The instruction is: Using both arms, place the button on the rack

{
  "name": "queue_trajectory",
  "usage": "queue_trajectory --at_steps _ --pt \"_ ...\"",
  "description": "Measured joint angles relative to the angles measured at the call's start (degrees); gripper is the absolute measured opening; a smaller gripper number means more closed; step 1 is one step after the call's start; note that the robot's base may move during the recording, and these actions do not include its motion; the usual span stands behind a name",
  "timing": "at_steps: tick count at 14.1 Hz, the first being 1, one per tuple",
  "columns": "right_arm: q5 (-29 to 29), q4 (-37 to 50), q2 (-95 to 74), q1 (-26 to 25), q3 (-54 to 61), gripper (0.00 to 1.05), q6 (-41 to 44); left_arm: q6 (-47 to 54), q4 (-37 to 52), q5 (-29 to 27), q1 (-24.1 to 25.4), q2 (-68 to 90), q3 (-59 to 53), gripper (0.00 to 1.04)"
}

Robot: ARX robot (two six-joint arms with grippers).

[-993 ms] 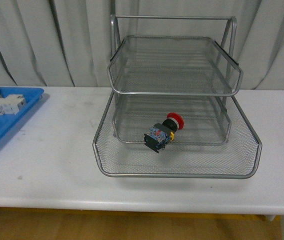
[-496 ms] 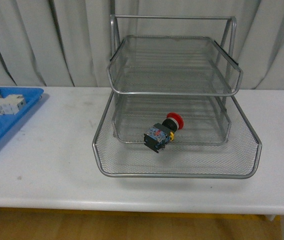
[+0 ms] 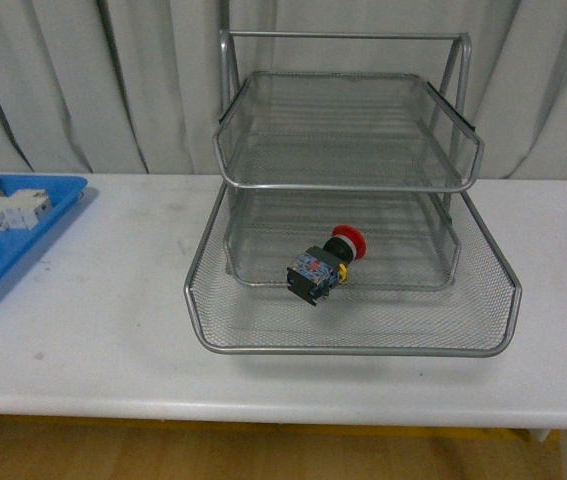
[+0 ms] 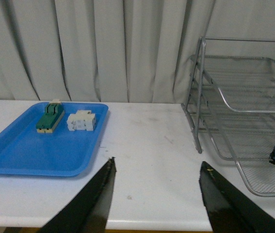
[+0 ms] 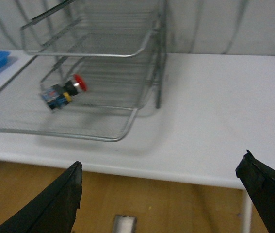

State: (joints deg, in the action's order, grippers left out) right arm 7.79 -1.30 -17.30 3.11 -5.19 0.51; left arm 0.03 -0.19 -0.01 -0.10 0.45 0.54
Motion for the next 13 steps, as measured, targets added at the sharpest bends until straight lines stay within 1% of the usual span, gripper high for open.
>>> queue_trajectory --at_steps 1,3,4,5,6,8,10,11,13 --pt "-0.15 5.7 -8.35 3.23 -1.14 0.98 0.02 0.0 -0.02 0.0 0.0 0.0 0.0 0.67" --pt "-0.85 15.34 -27.8 4.85 -5.09 0.98 -1.77 0.0 0.0 0.0 -0.02 0.0 0.0 0.9" --pt "-1.81 19.34 -36.65 5.9 -6.82 0.98 -2.95 0.07 -0.02 0.0 -0.02 0.0 0.0 1.0" --pt "-2.23 22.58 -46.64 6.58 -9.31 0.87 -5.53 0.02 -0.04 0.02 -0.02 0.0 0.0 0.97" --pt "-2.23 25.16 -54.49 6.97 -11.61 0.77 -7.67 0.02 -0.02 0.0 -0.02 0.0 0.0 0.98" --pt "-4.39 28.3 -70.79 10.4 -17.51 0.52 -13.07 0.02 -0.02 0.0 0.0 0.02 0.0 0.98" --pt "-6.19 28.98 -83.67 16.68 -23.96 0.22 -16.06 0.02 -0.02 0.0 0.0 0.0 0.0 0.98" --pt "-8.2 29.46 -90.07 20.31 -30.14 0.02 -17.57 0.02 -0.02 0.0 -0.02 0.02 0.0 0.98" --pt "-12.63 32.26 -96.78 22.43 -36.3 0.02 -16.76 0.02 -0.02 0.02 0.0 0.0 0.0 0.98"
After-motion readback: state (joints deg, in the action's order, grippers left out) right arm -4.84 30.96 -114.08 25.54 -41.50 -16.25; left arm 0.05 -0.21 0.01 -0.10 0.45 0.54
